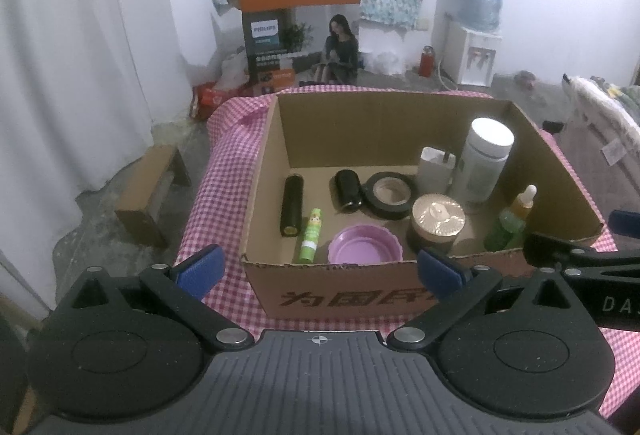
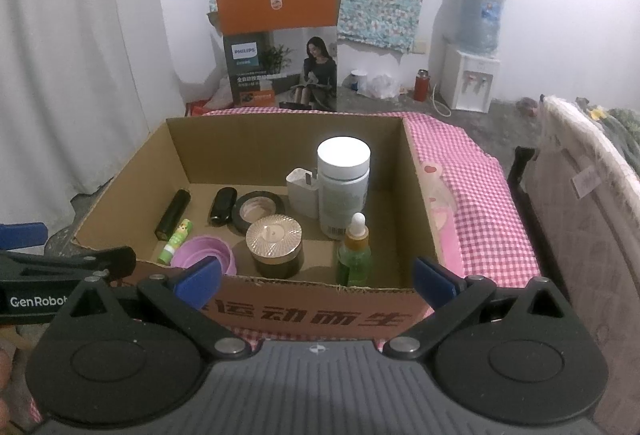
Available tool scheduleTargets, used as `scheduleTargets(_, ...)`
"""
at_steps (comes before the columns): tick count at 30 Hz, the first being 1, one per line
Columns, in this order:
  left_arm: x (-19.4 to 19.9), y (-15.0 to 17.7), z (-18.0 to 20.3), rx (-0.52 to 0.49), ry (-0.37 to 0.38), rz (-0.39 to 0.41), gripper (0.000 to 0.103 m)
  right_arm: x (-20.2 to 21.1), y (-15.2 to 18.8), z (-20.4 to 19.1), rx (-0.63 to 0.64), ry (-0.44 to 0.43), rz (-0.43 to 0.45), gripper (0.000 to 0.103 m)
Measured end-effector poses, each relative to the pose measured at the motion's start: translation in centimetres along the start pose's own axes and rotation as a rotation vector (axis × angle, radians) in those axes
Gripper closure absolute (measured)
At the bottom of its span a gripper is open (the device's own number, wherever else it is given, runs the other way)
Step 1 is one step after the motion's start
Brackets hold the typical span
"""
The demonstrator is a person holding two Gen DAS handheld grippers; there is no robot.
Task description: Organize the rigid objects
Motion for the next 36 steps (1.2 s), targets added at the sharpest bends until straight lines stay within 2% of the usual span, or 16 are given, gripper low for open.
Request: scheduleTargets(36, -0.21, 0.18, 0.0, -0.011, 0.0, -0.02, 0.0, -0.3, 0.12, 0.23, -0.006, -0.002, -0.011, 0.0)
Point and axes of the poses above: each gripper's, at about its wrist camera, not at the fingertips, and x roughly against the way its jaws point, z to its right, y to its underside, the point moved 5 cm from there along -x, roughly the way its jaws point, and after that the axes turned 9 degrees about x, right-handed, at the moved point
